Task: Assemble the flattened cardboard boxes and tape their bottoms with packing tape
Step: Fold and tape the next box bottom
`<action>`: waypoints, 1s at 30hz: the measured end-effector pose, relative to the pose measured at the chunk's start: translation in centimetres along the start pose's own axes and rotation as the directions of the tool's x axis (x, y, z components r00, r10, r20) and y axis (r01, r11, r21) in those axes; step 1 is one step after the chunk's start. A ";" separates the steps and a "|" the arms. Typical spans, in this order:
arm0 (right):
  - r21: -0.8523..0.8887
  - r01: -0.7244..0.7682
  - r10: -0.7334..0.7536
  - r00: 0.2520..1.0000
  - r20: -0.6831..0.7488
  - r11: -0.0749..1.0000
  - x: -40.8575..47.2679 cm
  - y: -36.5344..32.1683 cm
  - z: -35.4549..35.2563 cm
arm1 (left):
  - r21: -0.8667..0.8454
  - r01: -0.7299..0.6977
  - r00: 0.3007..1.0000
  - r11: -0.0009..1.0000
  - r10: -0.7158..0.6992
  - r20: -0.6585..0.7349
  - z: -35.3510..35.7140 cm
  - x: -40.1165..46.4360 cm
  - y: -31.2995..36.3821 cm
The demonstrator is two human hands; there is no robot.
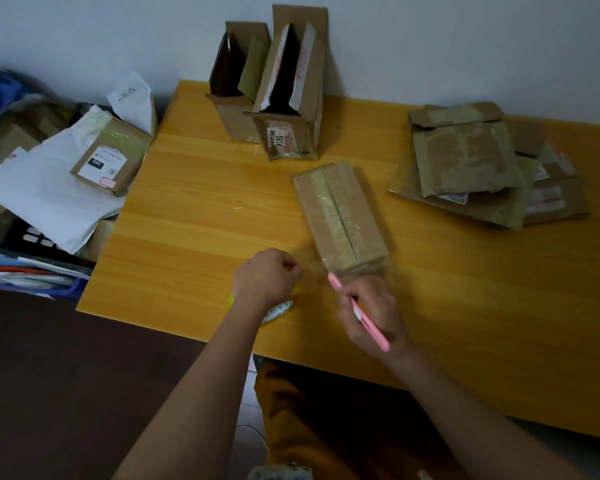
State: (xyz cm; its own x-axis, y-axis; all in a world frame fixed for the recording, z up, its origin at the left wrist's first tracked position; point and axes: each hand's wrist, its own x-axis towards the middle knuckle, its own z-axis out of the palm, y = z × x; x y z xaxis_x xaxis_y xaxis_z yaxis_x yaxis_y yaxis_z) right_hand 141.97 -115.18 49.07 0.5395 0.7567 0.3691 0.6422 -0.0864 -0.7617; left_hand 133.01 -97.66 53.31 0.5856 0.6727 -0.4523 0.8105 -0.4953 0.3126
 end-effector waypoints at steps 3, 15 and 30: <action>-0.056 -0.051 0.049 0.998 -0.032 0.997 1.6 0.0 0.3 | -0.006 0.000 1.000 1.000 0.000 0.005 0.1 0.0 -0.1; -0.251 -0.261 0.311 0.932 0.187 0.932 2.9 1.2 2.4 | -0.114 -0.047 0.997 0.992 0.053 0.050 0.0 -0.1 -1.2; -0.061 -0.232 0.238 0.966 0.106 0.971 4.0 -2.8 3.4 | -0.568 -0.062 0.997 0.821 0.083 0.011 -1.0 -1.0 -7.5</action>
State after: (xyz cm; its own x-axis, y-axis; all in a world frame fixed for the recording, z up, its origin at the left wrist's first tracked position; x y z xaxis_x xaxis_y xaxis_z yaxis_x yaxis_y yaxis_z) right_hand 140.51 -109.67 50.86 0.6159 0.7788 0.1188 0.5316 -0.2995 -0.7923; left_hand 126.38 -94.10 52.27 0.6505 0.6232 -0.4342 0.6369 -0.1360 0.7589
